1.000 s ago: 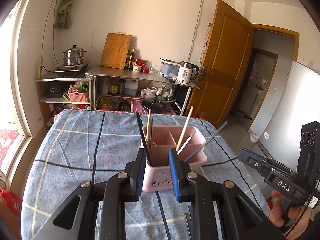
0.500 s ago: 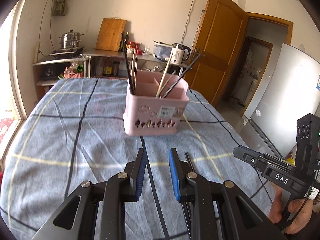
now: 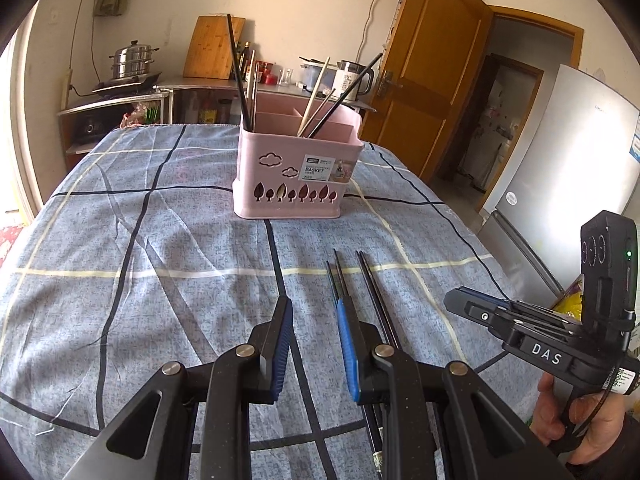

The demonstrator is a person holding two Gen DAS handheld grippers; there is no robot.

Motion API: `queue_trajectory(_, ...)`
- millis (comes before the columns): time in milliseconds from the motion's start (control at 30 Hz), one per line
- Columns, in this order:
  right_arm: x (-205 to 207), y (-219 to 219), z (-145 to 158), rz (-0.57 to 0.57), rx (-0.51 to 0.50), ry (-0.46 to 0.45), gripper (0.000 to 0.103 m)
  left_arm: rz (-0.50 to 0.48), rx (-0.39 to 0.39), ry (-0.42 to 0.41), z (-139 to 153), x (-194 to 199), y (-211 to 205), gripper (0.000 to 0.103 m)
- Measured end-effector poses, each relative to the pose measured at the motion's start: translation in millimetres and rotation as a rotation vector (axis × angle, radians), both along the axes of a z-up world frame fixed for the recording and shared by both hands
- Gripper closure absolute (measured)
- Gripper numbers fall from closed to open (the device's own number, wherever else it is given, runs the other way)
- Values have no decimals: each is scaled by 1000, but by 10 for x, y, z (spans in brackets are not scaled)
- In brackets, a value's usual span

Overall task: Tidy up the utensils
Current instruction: 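Move both tools back to the remaining black chopsticks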

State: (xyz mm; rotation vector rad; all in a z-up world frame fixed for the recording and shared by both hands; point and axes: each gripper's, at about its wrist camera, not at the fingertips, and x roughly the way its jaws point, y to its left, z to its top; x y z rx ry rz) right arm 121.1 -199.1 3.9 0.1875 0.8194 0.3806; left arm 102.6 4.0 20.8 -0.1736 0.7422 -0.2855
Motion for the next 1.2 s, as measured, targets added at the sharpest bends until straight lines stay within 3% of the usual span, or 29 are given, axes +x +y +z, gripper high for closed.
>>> queue_trajectory(767,462,257,-483,-9,-58,151,90,12,-24,85,-297,280,61,80)
queue_trajectory(1200,487,280,-465,-20,-116,165,90,-29,-22,147,-445,477,-145,80)
